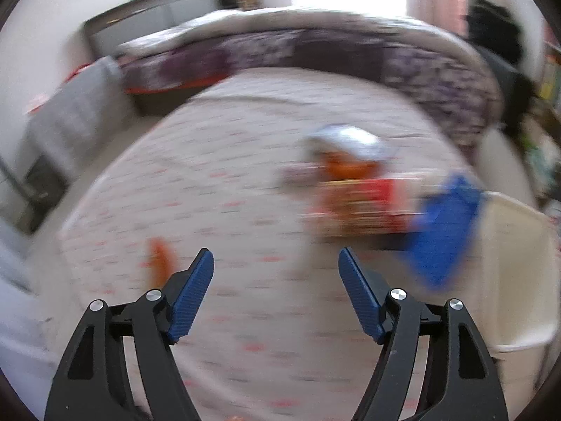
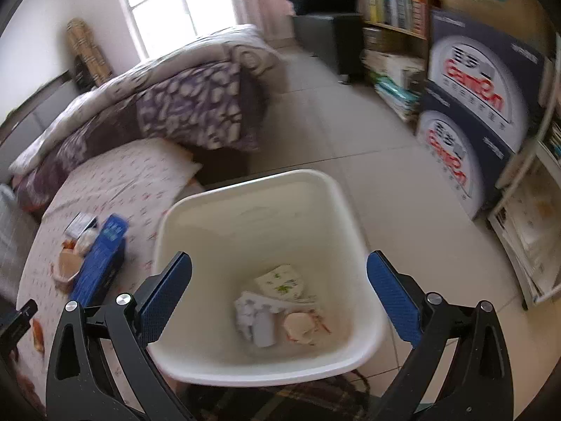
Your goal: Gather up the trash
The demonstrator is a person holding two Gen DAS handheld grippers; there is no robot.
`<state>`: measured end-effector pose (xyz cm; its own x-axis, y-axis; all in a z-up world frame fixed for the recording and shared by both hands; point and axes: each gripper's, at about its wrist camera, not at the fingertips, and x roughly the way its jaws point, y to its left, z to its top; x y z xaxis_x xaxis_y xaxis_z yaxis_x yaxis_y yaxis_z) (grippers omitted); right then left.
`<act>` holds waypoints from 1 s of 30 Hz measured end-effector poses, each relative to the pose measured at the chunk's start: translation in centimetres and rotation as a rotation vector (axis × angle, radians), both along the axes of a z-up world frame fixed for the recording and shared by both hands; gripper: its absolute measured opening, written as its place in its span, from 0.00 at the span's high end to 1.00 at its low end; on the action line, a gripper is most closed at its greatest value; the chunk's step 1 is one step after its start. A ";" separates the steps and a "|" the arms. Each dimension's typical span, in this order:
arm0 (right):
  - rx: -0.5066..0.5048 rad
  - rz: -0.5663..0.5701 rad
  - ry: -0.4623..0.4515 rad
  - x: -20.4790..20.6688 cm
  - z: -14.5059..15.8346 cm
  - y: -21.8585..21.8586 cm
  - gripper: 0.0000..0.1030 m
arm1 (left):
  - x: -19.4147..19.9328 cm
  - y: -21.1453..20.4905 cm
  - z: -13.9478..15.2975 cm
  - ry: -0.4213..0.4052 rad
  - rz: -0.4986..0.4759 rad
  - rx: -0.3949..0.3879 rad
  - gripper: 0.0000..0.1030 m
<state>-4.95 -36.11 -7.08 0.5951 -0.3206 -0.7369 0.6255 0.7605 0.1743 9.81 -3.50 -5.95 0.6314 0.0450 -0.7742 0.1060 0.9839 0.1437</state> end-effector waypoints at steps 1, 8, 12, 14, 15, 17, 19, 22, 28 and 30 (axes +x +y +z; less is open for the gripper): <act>0.002 0.022 0.006 0.4 0.0 0.8 0.07 | 0.7 2.2 -0.4 0.004 0.049 0.009 0.29; -0.009 0.080 0.040 1.3 0.1 3.2 0.07 | 4.2 10.3 -3.8 0.124 0.192 -0.038 0.28; -0.030 0.095 0.045 1.4 0.5 3.8 0.07 | 4.9 11.3 -5.6 0.171 0.205 -0.077 0.30; -0.030 0.096 0.047 1.6 0.6 3.9 0.07 | 4.6 11.4 -6.0 0.187 0.202 -0.086 0.43; -0.029 0.097 0.046 1.7 0.6 3.9 0.07 | 4.5 11.3 -6.2 0.193 0.198 -0.095 0.50; -0.026 0.098 0.047 1.7 0.6 3.9 0.07 | 4.4 11.2 -6.2 0.184 0.189 -0.094 0.61; -0.020 0.099 0.048 1.7 0.5 3.9 0.07 | 4.3 10.7 -6.0 0.186 0.171 -0.082 0.79; -0.012 0.095 0.046 1.4 0.3 3.6 0.07 | 4.3 10.1 -5.7 0.188 0.145 -0.083 0.82; 0.000 0.066 0.037 0.7 0.1 2.5 0.07 | 3.2 7.2 -3.7 0.145 0.062 -0.095 0.83; 0.000 0.055 0.033 0.4 0.1 2.0 0.07 | 2.7 5.6 -2.8 0.125 0.019 -0.098 0.83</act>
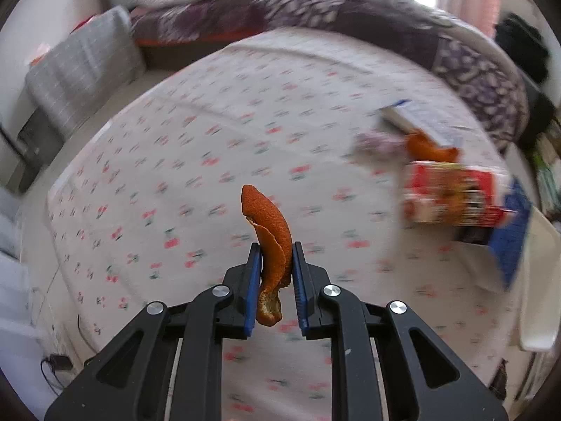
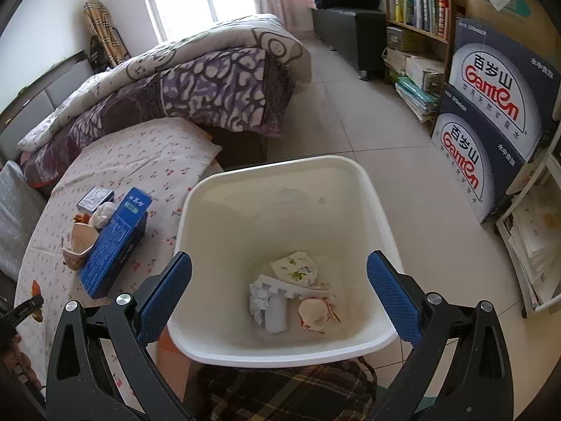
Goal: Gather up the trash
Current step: 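Carry the orange peel over the white bin and open the left tool, then grasp the blue toothpaste box on the sheet with the left tool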
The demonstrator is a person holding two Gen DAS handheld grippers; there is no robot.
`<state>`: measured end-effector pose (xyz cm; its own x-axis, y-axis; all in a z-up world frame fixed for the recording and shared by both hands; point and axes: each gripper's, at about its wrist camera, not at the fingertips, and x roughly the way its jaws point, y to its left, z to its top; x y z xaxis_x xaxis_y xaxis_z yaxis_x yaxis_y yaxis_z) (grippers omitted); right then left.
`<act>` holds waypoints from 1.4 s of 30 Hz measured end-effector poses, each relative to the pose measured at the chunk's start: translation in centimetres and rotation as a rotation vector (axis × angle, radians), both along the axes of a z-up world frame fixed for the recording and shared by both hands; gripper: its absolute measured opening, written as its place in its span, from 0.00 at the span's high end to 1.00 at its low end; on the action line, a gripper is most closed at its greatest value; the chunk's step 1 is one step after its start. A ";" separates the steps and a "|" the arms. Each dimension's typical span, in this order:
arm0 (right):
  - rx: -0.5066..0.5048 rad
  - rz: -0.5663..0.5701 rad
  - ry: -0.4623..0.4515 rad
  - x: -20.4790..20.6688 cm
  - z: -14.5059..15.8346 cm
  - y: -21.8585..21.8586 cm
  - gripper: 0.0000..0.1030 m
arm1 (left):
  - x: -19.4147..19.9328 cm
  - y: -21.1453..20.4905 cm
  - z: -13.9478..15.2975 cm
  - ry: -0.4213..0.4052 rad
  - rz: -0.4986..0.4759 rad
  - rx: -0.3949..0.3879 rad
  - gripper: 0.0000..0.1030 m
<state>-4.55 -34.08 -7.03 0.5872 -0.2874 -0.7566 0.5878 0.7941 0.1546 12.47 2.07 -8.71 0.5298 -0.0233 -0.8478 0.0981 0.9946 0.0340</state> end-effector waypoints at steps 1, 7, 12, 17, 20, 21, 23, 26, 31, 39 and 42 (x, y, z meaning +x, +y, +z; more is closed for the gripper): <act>0.002 -0.006 -0.001 -0.1 -0.1 -0.3 0.07 | -0.4 -0.9 0.5 -0.015 -0.023 0.000 0.83; 0.009 -0.049 -0.006 -1.1 -0.3 -1.8 0.07 | -2.1 -6.9 3.8 -0.095 -0.163 -0.022 0.83; 0.018 -0.087 -0.009 -2.0 -0.6 -3.4 0.07 | -3.8 -11.8 5.8 -0.135 -0.271 -0.058 0.83; 0.018 -0.124 -0.009 -3.1 -0.9 -4.8 0.07 | -5.6 -17.0 6.7 -0.140 -0.382 -0.081 0.83; 0.011 -0.142 -0.006 -3.7 -1.0 -5.4 0.07 | -6.5 -19.7 6.6 -0.134 -0.432 -0.089 0.83; 0.007 -0.150 -0.005 -4.0 -1.1 -5.8 0.07 | -6.8 -20.7 6.5 -0.130 -0.451 -0.088 0.83; 0.005 -0.161 -0.003 -4.4 -1.2 -6.3 0.07 | -7.3 -22.2 6.3 -0.122 -0.478 -0.087 0.83; 0.011 -0.187 0.002 -5.0 -1.6 -7.2 0.07 | -7.8 -24.8 5.9 -0.101 -0.518 -0.092 0.83; 0.028 -0.226 0.015 -5.8 -2.4 -8.5 0.07 | -9.1 -29.3 4.9 -0.058 -0.622 -0.078 0.64; 0.047 -0.251 0.031 -5.9 -3.3 -9.5 0.07 | -5.9 -28.0 3.4 -0.053 -0.560 0.054 0.33; 0.051 -0.238 0.039 -5.4 -3.5 -9.3 0.07 | -3.3 -26.7 2.3 -0.006 -0.511 0.132 0.33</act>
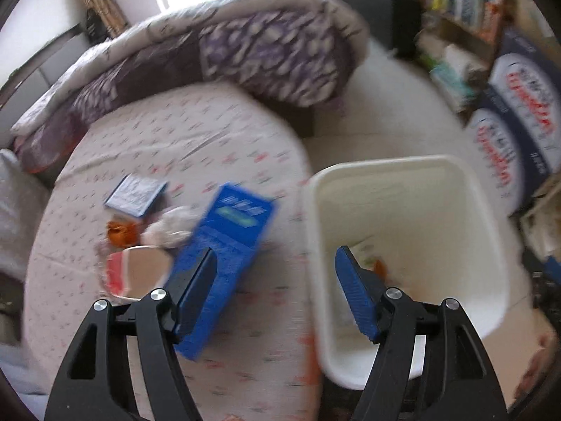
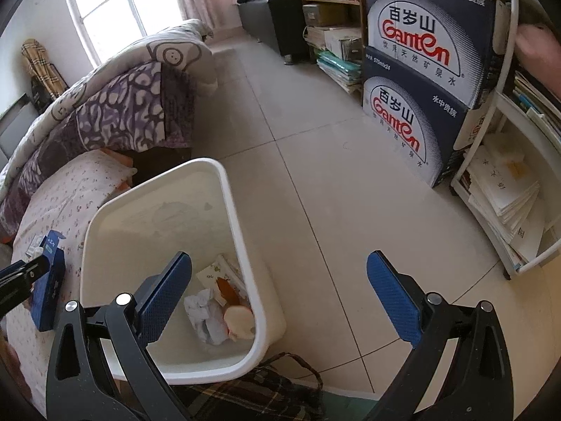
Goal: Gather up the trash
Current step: 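Grasp the blue toothpaste box on the sheet with the left tool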
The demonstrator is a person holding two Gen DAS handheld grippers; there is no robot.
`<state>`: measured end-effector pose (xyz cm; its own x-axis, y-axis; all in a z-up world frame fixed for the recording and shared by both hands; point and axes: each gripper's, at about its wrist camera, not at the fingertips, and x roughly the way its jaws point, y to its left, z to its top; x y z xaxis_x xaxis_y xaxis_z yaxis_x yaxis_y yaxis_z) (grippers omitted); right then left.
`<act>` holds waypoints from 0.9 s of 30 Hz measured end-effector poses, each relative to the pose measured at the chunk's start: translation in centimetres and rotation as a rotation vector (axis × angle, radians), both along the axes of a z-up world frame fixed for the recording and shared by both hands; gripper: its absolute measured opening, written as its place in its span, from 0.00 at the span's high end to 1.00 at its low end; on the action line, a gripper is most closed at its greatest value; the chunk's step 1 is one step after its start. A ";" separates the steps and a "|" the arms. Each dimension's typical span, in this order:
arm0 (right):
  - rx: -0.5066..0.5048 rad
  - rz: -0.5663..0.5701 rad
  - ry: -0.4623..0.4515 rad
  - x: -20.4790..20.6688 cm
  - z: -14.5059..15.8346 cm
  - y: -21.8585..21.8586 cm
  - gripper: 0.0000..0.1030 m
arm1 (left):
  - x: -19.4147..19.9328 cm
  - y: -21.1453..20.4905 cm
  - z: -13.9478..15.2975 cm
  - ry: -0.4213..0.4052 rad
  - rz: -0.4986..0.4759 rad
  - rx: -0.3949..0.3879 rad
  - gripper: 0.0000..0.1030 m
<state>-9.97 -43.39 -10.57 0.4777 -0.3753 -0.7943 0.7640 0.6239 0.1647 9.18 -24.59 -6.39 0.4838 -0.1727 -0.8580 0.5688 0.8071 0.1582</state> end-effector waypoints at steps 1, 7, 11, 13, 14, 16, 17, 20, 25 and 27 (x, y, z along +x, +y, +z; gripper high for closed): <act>0.000 0.004 0.002 0.2 0.0 0.1 0.07 | 0.7 0.4 -0.4 0.004 0.011 0.027 0.33; -0.002 0.027 0.006 1.0 0.1 0.6 0.07 | 3.4 1.2 -2.9 0.042 -0.003 0.147 0.33; -0.004 0.037 0.010 1.3 0.2 0.9 0.07 | 4.8 1.7 -4.6 0.082 0.001 0.174 0.33; -0.004 0.044 0.017 1.5 0.2 1.0 0.07 | 5.2 2.1 -5.2 0.104 -0.002 0.163 0.33; -0.002 0.045 0.018 1.6 0.2 1.1 0.07 | 5.2 2.4 -5.2 0.099 -0.007 0.148 0.35; -0.002 0.049 0.019 1.9 0.2 1.3 0.07 | 4.9 3.0 -5.0 0.085 -0.020 0.115 0.38; -0.002 0.051 0.019 2.0 0.3 1.5 0.07 | 4.7 3.2 -4.9 0.082 -0.028 0.099 0.40; -0.006 0.067 0.016 2.7 0.6 2.1 0.07 | 3.7 4.3 -3.9 0.067 -0.041 0.031 0.46; -0.040 0.139 0.013 4.8 1.6 4.4 0.07 | 1.8 7.1 -2.2 0.063 -0.054 -0.069 0.51; -0.049 0.167 0.011 5.5 1.9 5.4 0.07 | 0.9 8.8 -1.5 0.068 -0.050 -0.112 0.51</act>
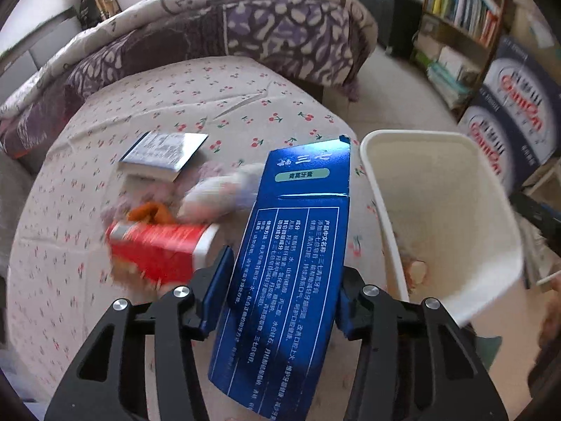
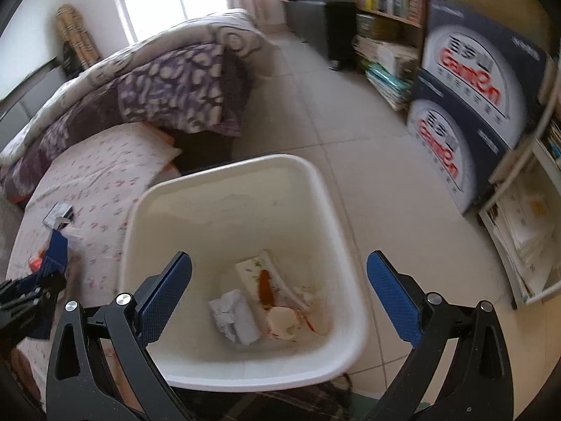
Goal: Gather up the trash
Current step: 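Grasp the blue toothpaste box on the sheet with the left tool, then grasp the red snack carton with the right tool while the left tool holds the blue box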
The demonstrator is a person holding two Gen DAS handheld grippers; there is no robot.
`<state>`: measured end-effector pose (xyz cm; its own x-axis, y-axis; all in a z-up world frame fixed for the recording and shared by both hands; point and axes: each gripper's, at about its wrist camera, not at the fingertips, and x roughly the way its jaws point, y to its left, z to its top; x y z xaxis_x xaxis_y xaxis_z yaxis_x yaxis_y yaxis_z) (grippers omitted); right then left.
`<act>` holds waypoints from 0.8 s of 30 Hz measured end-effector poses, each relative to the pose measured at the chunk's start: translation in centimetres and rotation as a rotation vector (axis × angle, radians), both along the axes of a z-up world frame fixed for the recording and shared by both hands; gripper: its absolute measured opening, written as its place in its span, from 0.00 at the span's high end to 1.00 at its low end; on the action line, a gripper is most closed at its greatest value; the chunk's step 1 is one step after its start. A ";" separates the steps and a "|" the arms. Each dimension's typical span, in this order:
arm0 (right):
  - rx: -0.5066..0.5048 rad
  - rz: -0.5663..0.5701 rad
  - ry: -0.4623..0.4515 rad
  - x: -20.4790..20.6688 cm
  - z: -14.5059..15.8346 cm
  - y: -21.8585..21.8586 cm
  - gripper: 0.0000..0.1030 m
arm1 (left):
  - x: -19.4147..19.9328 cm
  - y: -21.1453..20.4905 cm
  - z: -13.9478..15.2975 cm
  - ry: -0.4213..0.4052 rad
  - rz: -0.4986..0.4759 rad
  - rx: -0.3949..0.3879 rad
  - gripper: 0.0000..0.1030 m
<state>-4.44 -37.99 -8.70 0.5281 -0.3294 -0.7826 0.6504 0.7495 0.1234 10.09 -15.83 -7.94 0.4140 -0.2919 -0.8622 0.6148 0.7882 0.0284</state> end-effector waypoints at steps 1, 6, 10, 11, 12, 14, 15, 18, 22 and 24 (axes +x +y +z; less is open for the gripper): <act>-0.005 0.027 0.001 0.8 0.2 0.9 0.07 | -0.5 1.2 0.4 0.003 0.005 -0.023 0.51; -0.029 0.138 0.001 3.7 0.8 5.1 0.07 | -1.7 6.8 1.1 0.037 0.070 -0.111 0.51; -0.044 0.219 0.004 5.8 1.2 8.4 0.07 | -1.4 11.8 1.1 0.058 0.162 -0.153 0.51; -0.049 0.243 0.004 6.3 1.3 9.4 0.07 | -1.3 13.0 1.0 0.060 0.188 -0.158 0.51; -0.053 0.259 0.006 6.7 1.3 10.0 0.07 | -1.3 14.0 0.9 0.059 0.210 -0.158 0.51; -0.070 0.307 0.014 7.8 1.3 12.0 0.07 | -1.0 16.5 0.6 0.057 0.259 -0.160 0.51; -0.081 0.339 0.016 8.5 1.3 13.1 0.07 | -0.9 17.5 0.5 0.059 0.282 -0.164 0.51; -0.100 0.408 0.021 10.1 1.3 15.9 0.07 | -0.7 20.7 0.2 0.057 0.353 -0.176 0.51; -0.172 0.562 0.001 13.0 1.8 20.3 0.07 | -0.4 24.3 0.1 0.052 0.421 -0.188 0.51; -0.225 0.681 -0.007 14.6 1.9 22.8 0.07 | -0.3 25.7 0.1 0.053 0.446 -0.195 0.51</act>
